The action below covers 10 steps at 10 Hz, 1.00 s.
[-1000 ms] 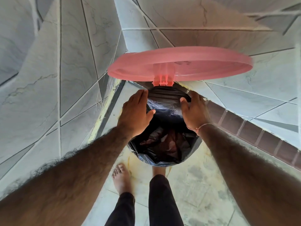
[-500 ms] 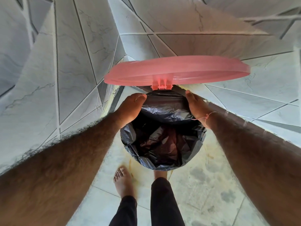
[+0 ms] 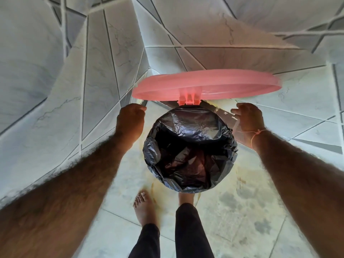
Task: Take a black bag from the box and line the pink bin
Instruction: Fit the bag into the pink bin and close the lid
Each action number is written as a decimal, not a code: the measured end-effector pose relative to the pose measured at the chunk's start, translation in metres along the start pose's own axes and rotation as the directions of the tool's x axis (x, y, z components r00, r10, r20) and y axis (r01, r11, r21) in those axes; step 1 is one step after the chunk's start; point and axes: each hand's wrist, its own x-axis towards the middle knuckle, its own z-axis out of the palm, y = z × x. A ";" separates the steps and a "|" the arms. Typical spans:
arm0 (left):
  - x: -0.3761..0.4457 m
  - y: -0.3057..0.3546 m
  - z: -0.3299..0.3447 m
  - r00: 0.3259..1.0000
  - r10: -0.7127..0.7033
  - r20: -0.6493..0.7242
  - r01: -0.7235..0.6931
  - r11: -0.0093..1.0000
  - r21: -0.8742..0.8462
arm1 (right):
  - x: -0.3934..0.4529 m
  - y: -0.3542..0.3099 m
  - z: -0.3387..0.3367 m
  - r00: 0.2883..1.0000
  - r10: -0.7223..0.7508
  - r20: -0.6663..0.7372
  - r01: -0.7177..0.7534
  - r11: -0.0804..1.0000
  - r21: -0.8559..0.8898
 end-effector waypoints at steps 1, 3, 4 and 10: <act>-0.013 0.022 -0.015 0.982 -0.185 0.032 0.186 0.941 -0.283 | -0.017 -0.022 -0.021 0.993 0.035 0.109 -0.034 0.999 -0.009; -0.030 0.056 -0.031 0.967 -0.173 0.187 0.232 0.899 -0.372 | -0.044 -0.060 -0.040 0.987 0.065 0.147 -0.084 0.989 0.125; -0.045 0.068 -0.032 0.967 -0.149 0.207 0.200 0.946 -0.254 | -0.061 -0.069 -0.043 0.976 0.052 0.212 -0.066 0.996 0.060; -0.100 -0.042 0.009 0.990 -0.038 0.139 0.010 0.979 0.202 | -0.091 0.059 -0.031 0.993 -0.055 0.105 0.098 0.877 -0.471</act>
